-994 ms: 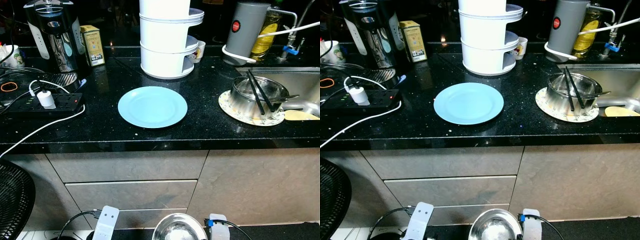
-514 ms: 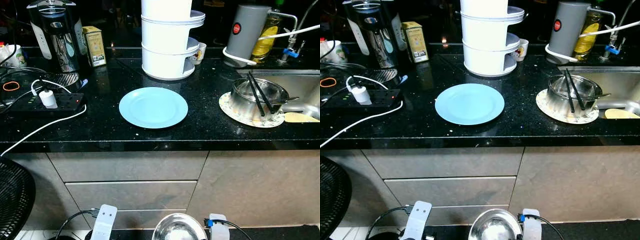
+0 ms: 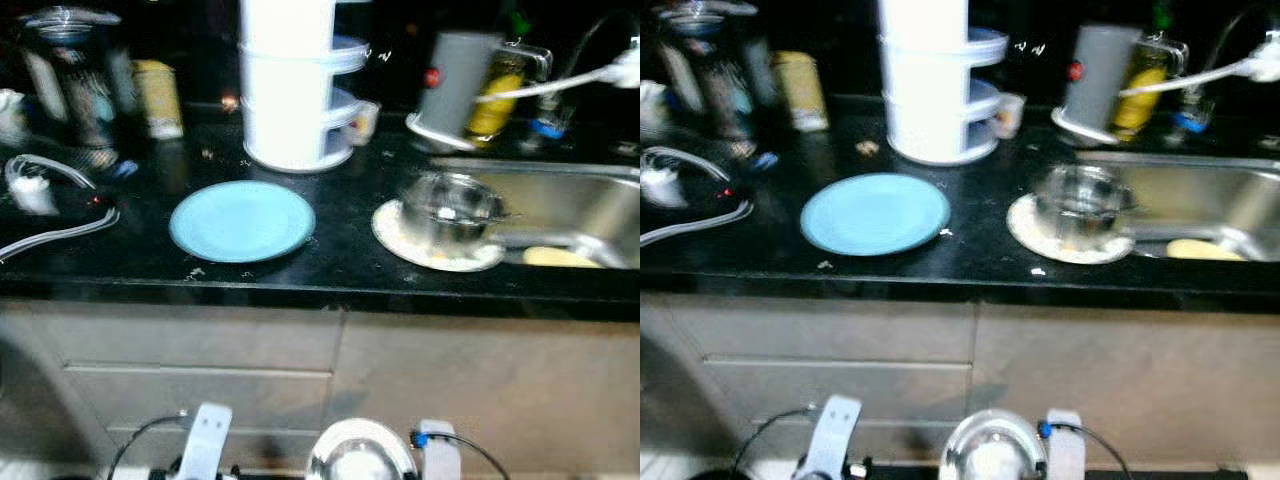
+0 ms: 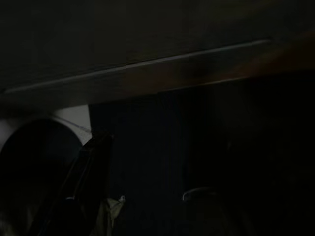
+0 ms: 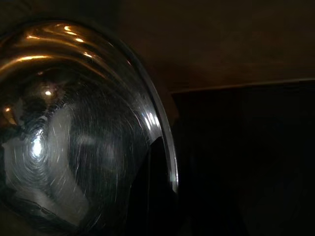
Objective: Kitchen organization
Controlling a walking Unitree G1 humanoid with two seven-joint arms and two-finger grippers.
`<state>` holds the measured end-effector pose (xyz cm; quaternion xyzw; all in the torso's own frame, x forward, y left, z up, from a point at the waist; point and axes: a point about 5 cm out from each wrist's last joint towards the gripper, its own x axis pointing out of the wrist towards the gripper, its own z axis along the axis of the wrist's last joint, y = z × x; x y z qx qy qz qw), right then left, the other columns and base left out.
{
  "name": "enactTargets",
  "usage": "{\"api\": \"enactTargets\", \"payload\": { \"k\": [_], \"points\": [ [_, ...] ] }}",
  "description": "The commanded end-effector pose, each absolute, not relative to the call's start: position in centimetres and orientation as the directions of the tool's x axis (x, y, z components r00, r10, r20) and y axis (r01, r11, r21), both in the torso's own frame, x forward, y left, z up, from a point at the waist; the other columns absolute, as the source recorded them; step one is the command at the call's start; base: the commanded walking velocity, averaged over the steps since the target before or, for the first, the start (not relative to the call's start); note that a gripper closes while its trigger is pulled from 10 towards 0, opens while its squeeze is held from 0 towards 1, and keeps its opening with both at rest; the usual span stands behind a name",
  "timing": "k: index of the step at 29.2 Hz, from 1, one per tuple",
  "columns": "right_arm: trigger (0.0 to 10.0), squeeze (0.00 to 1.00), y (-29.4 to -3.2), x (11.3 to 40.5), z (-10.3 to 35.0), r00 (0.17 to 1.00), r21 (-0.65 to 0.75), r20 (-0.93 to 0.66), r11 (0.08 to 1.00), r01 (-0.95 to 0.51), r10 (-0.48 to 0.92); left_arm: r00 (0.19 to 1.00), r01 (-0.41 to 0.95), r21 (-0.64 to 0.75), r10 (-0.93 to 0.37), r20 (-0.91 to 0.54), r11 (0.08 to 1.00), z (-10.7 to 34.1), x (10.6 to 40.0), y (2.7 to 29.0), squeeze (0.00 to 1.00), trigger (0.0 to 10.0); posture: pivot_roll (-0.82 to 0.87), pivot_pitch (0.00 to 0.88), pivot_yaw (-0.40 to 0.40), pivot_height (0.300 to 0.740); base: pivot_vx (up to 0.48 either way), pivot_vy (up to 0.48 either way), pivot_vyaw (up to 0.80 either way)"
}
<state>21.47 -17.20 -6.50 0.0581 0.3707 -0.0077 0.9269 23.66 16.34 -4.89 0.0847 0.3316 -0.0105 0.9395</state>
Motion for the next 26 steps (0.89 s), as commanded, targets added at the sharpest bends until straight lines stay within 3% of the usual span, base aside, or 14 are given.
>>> {"api": "enactTargets", "payload": {
  "k": [1, 26],
  "points": [
    [10.0, 0.00, -17.28, 21.35, -6.57, 0.722, 0.104, -0.691, 0.993, 0.059, 0.029, 0.768, 0.076, 0.145, 0.035, -0.640, 0.986, -5.24, 23.18, 16.35, 0.00, 10.0, -0.04, 0.090, -0.040, 0.740, 0.000, -0.480, 0.00],
    [10.0, 0.00, -17.32, 21.49, -6.47, 0.727, 0.106, -0.686, 0.993, 0.052, 0.035, 0.774, 0.080, 0.132, 0.022, -0.633, 0.988, -5.14, 23.33, 16.15, 0.00, 10.0, -0.05, 0.096, -0.040, 0.740, 0.000, -0.449, 0.00]
  ]
}}
